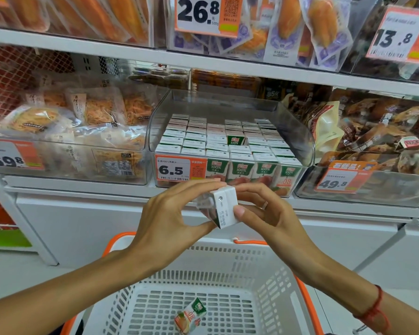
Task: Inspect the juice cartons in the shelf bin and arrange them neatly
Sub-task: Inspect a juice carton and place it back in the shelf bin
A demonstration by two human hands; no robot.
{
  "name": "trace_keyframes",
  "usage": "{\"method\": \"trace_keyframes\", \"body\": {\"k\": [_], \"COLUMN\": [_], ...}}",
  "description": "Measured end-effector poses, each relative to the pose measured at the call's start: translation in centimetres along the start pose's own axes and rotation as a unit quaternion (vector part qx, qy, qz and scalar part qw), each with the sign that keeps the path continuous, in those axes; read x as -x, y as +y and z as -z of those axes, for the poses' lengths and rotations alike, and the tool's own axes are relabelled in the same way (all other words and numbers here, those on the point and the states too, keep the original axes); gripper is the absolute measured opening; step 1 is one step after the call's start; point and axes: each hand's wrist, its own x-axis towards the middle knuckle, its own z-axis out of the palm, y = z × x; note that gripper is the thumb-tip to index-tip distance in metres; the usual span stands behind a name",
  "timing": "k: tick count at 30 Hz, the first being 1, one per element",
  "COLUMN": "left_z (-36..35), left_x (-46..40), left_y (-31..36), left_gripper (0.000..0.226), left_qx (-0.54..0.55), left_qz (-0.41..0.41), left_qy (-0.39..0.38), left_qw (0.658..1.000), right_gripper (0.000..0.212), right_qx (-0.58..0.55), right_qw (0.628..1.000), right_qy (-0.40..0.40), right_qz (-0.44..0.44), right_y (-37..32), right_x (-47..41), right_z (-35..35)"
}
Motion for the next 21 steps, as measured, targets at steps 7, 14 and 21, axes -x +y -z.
{"method": "trace_keyframes", "body": {"k": [7, 14, 21], "left_z": [0.1, 1.1, 0.6], "left_x": [-0.2, -1.2, -0.9], "left_y": [-0.3, 0.0, -0.6], "left_gripper": [0.065, 0.058, 0.056], "left_qx": [0.123, 0.267, 0.348], "left_qz": [0.142, 0.291, 0.387], "left_qy": [-0.060, -0.135, -0.163], "left_qw": [0.980, 0.909, 0.838], "right_gripper": [0.034, 0.064, 0.064], "right_qx": [0.200, 0.266, 0.225], "right_qw": [0.972, 0.956, 0.971], "right_qy": [0.002, -0.073, -0.081], "right_qz": [0.127, 0.101, 0.014], "right_y": [-0.2, 0.4, 0.5], "right_x": [0.2, 0.3, -0.2], "right_z": [0.1, 0.7, 1.2]}}
